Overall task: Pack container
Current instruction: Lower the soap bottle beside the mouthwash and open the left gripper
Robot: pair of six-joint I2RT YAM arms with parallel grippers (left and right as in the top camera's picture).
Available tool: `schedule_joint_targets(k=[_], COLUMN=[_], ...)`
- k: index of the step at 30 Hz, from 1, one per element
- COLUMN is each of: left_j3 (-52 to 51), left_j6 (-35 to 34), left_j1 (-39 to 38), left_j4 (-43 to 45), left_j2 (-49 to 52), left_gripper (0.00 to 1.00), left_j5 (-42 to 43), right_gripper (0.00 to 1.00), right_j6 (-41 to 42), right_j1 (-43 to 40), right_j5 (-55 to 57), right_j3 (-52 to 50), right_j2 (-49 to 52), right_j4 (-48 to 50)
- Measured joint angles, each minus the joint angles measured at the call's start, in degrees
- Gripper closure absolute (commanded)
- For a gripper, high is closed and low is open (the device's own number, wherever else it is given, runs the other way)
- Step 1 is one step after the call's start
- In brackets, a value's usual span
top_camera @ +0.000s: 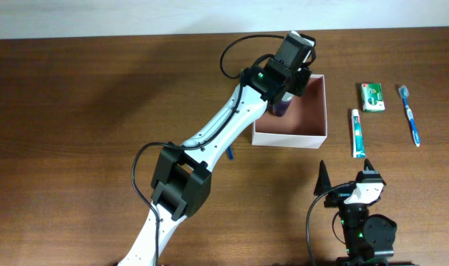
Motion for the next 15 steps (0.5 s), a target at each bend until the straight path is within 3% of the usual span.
schedule_joint_targets(k=[15], left_j3=[0.0], left_j6=[0.0], left_j1=[0.9], left_j4=[1.6], left_j2=[0.0], left_gripper=[0.82], left_j5=[1.8], right_gripper=[0.01], right_j6=[0.0], right_j1=[0.0], right_j5=[0.0], right_j3=[0.0], right_j2=[0.0], right_j4=[0.0])
